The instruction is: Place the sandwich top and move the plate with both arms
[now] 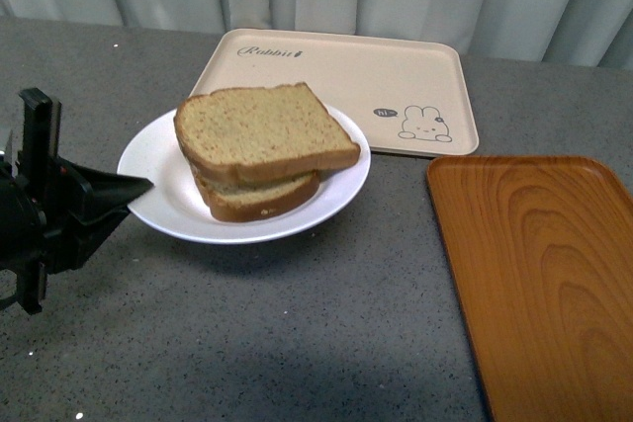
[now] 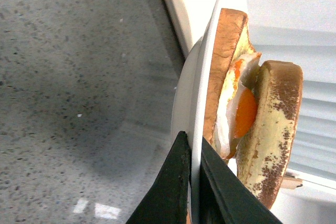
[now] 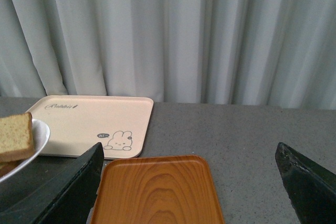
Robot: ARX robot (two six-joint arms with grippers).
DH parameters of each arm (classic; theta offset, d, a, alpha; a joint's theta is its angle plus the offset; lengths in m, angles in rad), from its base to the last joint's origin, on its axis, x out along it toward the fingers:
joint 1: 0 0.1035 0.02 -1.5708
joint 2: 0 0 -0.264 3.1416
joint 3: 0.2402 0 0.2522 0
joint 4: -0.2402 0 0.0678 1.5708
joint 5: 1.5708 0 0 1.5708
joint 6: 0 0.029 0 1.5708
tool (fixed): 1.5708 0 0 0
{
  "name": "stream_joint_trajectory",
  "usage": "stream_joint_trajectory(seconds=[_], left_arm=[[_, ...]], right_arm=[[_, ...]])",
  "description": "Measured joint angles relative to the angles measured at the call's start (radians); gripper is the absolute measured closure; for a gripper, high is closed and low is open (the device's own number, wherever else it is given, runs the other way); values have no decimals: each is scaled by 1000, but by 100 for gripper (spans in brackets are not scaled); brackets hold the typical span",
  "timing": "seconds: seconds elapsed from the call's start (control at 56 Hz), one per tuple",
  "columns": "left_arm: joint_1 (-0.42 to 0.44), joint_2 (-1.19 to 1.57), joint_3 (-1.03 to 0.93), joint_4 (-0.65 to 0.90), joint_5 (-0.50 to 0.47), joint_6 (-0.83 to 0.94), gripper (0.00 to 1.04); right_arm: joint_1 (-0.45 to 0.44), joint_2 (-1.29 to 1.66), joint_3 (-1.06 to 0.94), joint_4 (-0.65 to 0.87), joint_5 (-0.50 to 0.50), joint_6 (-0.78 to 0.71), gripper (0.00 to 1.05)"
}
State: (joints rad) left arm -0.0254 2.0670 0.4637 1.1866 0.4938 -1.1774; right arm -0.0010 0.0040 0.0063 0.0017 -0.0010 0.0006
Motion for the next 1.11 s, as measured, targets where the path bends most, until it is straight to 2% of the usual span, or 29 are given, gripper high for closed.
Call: stream_joint_trajectory(seconds=[0.178,0.357,0.767,1.106], left_arm=[[3,-10,54,-43,-34,-25,101],[-23,37,209,-165,-68,-20,101],[-179,346,814,-477,-186,3,101],[-185,415,933,-593,-187,62,101]], right_arm=[[0,0,0,0,0,0,9],[0,0,0,0,0,0,9],[0,0,0,0,0,0,9],[0,0,0,0,0,0,9]])
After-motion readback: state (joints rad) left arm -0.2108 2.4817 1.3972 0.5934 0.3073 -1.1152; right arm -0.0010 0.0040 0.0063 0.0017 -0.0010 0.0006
